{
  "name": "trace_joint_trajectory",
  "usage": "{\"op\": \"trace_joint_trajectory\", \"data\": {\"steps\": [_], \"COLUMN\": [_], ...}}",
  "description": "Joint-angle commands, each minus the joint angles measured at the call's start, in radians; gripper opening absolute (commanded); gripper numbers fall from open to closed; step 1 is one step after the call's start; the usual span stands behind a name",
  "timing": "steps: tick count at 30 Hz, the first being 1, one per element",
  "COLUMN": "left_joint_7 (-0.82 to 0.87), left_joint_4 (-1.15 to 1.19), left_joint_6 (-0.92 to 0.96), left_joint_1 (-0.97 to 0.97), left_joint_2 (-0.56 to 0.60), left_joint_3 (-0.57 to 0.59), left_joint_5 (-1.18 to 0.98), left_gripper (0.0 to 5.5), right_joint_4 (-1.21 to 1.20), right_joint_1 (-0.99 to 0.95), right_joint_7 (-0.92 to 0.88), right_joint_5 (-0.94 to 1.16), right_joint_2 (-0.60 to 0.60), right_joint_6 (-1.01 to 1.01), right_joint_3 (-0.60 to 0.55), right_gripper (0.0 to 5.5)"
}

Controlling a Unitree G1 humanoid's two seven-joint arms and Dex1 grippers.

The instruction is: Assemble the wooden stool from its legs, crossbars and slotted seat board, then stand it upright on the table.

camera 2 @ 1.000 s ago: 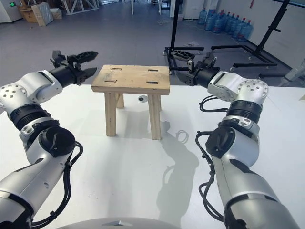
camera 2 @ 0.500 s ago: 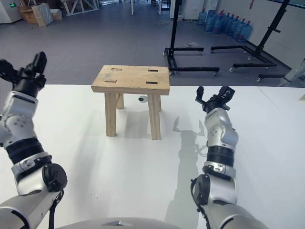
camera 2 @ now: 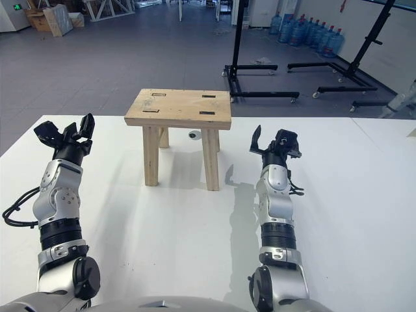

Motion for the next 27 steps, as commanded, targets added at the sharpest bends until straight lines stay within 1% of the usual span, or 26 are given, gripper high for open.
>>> {"op": "trace_joint_trajectory", "data": {"steps": [1, 6, 27], "left_joint_7": [0.025, 0.032, 0.040], "left_joint_4": [0.027, 0.020, 0.036], "left_joint_6": [-0.002, -0.002, -0.034], "left_joint_1": [-0.016, -0.011, -0.021], "left_joint_2": [0.010, 0.013, 0.015], "left_joint_3": [-0.017, -0.033, -0.067], "left_joint_5": [-0.004, -0.013, -0.010], "left_gripper": [3.42, 3.42, 3.42], "right_joint_4": [-0.013, -0.010, 0.029], "right_joint_1": [0.023, 0.024, 0.009], "right_joint_7": [-0.006, -0.001, -0.012], "right_joint_5": [-0.006, -0.027, -0.034], "right_joint_2": [0.011, 0.016, 0.007], "right_joint_6": [-0.019, -0.038, -0.074], "right_joint_3": [0.003, 0.024, 0.029], "right_gripper": [5.36, 5.36, 5.36]}}
